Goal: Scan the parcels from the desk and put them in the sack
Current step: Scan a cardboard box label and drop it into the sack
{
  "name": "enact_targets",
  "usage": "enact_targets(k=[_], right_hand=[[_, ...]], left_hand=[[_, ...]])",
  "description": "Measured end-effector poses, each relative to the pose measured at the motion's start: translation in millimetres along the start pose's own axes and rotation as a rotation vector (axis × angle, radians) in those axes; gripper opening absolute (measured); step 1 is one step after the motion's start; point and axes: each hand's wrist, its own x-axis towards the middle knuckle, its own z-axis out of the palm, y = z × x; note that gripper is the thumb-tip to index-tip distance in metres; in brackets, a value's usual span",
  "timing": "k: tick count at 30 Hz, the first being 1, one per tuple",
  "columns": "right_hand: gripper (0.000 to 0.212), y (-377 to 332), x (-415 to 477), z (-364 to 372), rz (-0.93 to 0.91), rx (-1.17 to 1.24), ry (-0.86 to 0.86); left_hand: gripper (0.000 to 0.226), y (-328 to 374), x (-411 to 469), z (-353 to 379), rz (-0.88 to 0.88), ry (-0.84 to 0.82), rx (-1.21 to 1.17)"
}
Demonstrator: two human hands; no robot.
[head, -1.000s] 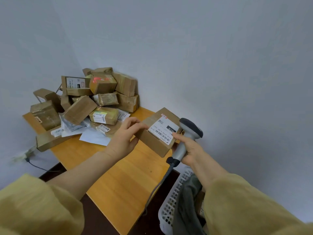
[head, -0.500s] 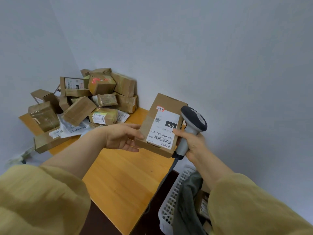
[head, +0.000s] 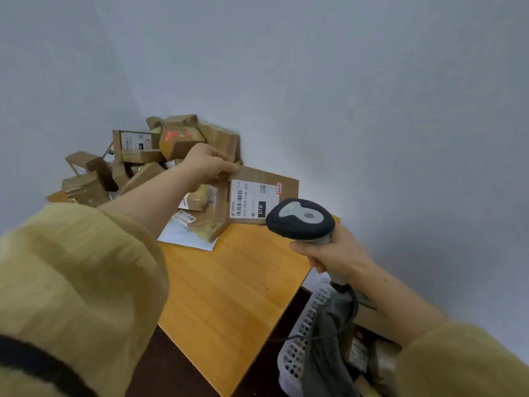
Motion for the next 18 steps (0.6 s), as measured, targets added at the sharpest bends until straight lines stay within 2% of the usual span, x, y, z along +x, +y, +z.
enact_targets(k=[2, 7, 18], right_hand=[[0.018, -4.7, -4.3, 1.2, -0.011, -0.058, -0.024], [0.024, -14.2, -12.2, 0.8, -0.067, -0.193, -0.027], [0.026, -22.0, -13.6, -1.3, -0.112, -0.294, -0.016]], left_hand=[[0.031, -0.5, 3.4, 0.3, 0.029, 0.007, 0.063], [0.021, -8.1, 8.9, 2.4, 0.042, -0.009, 0.182], [0.025, -7.3, 12.0, 11.8, 0.042, -0.038, 0.298]])
